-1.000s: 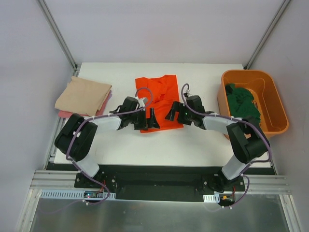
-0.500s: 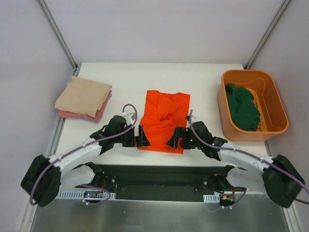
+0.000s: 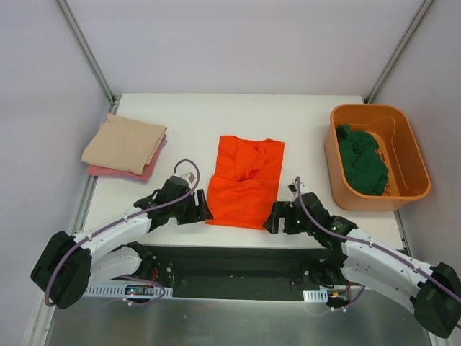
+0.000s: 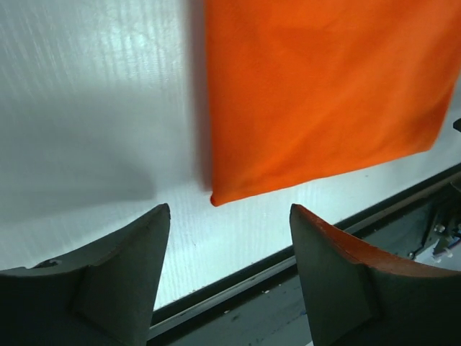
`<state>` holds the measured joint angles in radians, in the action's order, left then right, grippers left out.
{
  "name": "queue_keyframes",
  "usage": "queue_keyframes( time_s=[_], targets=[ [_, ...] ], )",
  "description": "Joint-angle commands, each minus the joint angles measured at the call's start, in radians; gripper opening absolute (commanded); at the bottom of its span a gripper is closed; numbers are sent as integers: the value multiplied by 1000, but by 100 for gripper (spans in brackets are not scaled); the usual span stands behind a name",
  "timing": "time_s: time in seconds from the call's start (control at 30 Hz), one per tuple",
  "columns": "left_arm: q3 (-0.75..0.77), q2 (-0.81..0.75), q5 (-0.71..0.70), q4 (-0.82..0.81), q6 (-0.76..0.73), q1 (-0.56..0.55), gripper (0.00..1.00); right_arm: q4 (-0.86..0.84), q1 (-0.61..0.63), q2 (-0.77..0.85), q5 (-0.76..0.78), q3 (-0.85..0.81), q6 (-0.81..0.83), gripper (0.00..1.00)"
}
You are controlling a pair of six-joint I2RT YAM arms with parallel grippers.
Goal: Fold and stack the t-shirts
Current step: Fold the folded rectangular tshirt in 1/3 of the way, then grab one side of the 2/3 rectangular tshirt with both arms
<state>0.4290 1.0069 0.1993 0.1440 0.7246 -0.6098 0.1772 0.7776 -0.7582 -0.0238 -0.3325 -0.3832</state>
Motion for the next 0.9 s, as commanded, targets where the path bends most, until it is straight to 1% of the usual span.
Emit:
queue_keyframes(
  time_s=[0.0,0.1,0.13,0.17,0.27,0.37,0.4,0.47,0.73,0.8,0.87],
  targets=[
    [19,91,6,-36,24,-10,64,4,11,-64,-59,16,-26,99],
    [22,143,28,-67,30,-18,54,-54,12,-105,-70,24,-60,97],
    [21,162,23,-78,32,-21,54,-62,14,-118,-64,29,-72,96],
    [17,182,14,-84,30,-24,51,-67,14,-128,-54,30,-83,95],
    [24,239,11,-92,33,-24,33,-38,12,-150,-22,24,-88,92],
    [27,265,37,-98,27,-27,16,-38,14,-158,-27,27,-102,85],
    [21,263,40,-98,24,-27,12,-38,12,-158,-33,27,-106,82],
    [11,256,37,-100,21,-27,0,-42,15,-162,-39,32,-115,78],
    [-7,214,52,-98,27,-27,0,-67,18,-231,-45,30,-129,58],
    [-7,205,48,-98,30,-28,0,-82,28,-253,-56,27,-131,52],
    [-7,199,45,-98,33,-27,0,-90,35,-262,-57,27,-131,44]
  ],
)
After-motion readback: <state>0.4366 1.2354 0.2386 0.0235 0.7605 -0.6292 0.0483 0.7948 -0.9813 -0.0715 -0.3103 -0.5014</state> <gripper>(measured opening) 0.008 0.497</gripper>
